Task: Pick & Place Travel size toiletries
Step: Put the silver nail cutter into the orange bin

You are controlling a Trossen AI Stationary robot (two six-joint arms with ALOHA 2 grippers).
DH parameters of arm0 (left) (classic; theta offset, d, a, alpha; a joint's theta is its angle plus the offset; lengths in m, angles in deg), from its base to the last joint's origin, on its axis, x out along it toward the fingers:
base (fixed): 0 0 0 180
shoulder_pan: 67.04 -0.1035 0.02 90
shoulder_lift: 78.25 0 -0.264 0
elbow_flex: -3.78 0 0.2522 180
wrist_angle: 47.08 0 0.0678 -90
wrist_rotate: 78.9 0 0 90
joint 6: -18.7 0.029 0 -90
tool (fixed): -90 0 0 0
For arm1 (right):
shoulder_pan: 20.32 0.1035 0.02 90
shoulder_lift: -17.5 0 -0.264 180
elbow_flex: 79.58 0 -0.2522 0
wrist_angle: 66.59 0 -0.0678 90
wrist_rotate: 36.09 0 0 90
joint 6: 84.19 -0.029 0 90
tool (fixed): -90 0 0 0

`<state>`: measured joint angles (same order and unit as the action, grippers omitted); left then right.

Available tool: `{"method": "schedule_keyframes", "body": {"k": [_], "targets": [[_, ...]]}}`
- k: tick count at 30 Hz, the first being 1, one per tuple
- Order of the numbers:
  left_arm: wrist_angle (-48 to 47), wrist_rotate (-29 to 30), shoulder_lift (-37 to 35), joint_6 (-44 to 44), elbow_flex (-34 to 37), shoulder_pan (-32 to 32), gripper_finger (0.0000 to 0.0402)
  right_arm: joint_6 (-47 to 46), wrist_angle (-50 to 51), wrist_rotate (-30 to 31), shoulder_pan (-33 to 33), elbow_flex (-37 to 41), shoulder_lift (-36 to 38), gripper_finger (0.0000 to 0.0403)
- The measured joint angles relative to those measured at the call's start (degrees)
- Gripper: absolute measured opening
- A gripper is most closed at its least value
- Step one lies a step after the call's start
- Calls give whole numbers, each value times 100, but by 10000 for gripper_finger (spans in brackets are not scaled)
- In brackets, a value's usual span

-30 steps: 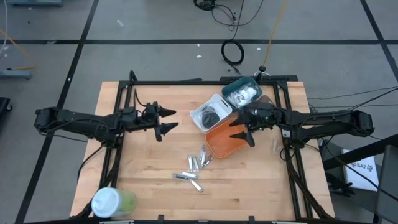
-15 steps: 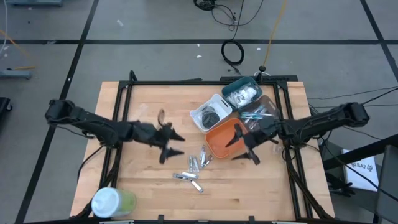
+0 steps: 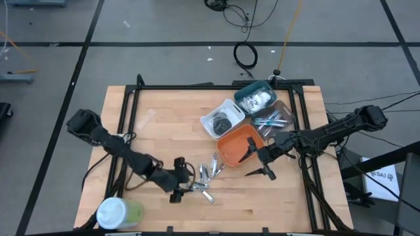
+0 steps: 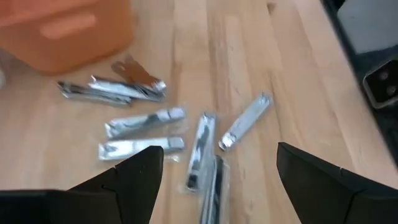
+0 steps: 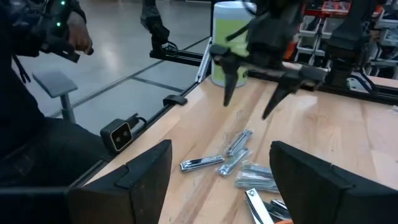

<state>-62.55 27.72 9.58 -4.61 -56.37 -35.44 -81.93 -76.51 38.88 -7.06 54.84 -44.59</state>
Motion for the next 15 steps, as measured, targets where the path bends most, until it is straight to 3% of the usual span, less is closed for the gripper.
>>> {"method": "schedule_keyframes", "body": {"k": [8,15], "targets": [[-793,2,563,-307,-4,120,308,-7,-55,20,-1,0,0,256],[-759,-77,904,-407,-4,-15,308,-18,44,20,-2,0,0,256]]}}
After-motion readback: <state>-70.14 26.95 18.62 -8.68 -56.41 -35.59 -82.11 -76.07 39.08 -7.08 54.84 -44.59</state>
